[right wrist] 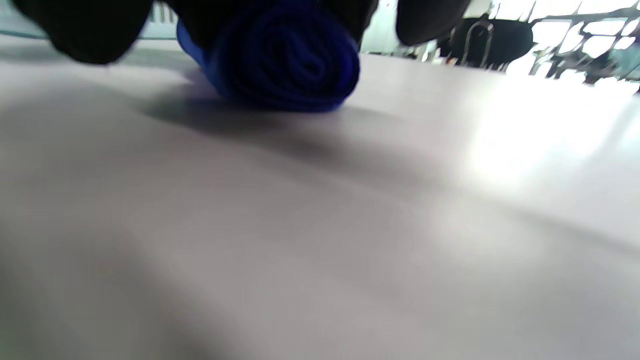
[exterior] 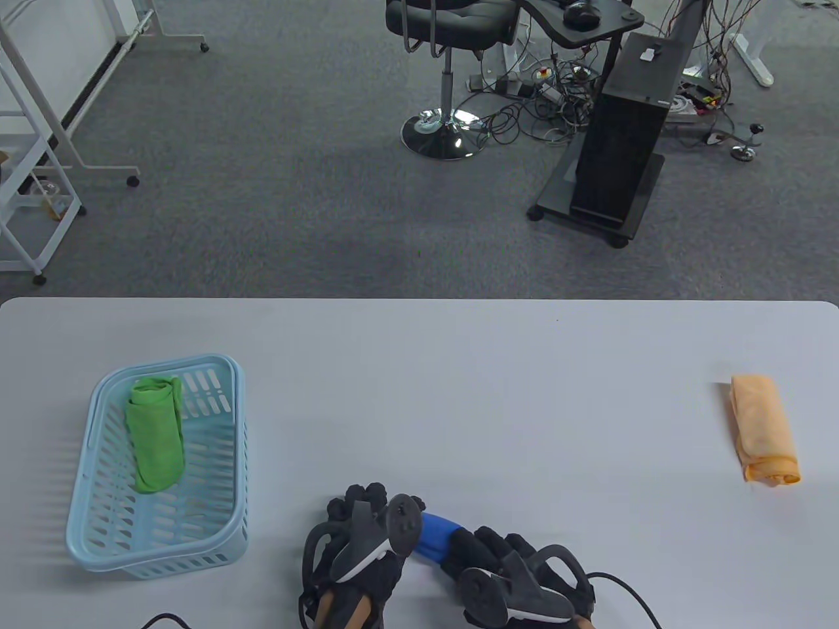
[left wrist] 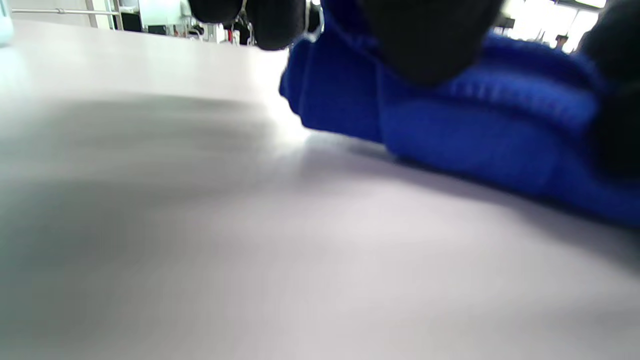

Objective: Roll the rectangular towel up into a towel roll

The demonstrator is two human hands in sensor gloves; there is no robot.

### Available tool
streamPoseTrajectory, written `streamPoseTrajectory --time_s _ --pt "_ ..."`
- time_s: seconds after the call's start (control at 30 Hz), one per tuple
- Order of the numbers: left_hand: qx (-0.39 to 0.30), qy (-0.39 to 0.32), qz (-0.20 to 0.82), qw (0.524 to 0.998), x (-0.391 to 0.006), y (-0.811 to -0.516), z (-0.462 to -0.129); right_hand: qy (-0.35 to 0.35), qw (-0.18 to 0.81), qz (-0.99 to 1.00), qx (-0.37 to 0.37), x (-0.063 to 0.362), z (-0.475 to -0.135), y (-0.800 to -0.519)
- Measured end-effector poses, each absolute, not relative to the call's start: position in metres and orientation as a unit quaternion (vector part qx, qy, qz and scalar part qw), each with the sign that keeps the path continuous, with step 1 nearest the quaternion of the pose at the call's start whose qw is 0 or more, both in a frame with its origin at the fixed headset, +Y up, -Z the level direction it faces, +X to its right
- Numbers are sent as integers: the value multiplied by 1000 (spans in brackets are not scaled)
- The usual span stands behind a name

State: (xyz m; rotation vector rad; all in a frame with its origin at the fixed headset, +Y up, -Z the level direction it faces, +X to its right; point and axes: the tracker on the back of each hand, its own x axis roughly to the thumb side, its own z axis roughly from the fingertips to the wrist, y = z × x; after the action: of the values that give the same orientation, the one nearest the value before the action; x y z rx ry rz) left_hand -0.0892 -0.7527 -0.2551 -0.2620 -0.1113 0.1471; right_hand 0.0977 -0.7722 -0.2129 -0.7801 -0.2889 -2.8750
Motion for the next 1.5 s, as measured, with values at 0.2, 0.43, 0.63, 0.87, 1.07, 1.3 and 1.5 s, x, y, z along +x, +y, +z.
streamPoseTrajectory --time_s 0.2,0.43,0.63,0.87,1.07,1.3,1.5 --pt "-29 -66 141 987 -103 -725 -245 -136 123 -975 -122 136 -258 -771" --pt "-27 -75 137 987 -103 -722 -242 -154 141 -977 38 228 -300 -771" --pt "-39 -69 141 987 -104 -724 -245 -161 139 -965 150 301 -316 -769" --pt "-51 -67 141 986 -104 -726 -246 -207 136 -938 241 338 -330 -777" --pt "-52 -69 141 986 -103 -725 -246 -231 113 -916 306 363 -332 -785" --pt "-62 -68 137 986 -103 -727 -247 -223 92 -916 319 374 -331 -783" --pt "-41 -80 141 986 -100 -723 -246 -184 49 -942 275 351 -324 -760"
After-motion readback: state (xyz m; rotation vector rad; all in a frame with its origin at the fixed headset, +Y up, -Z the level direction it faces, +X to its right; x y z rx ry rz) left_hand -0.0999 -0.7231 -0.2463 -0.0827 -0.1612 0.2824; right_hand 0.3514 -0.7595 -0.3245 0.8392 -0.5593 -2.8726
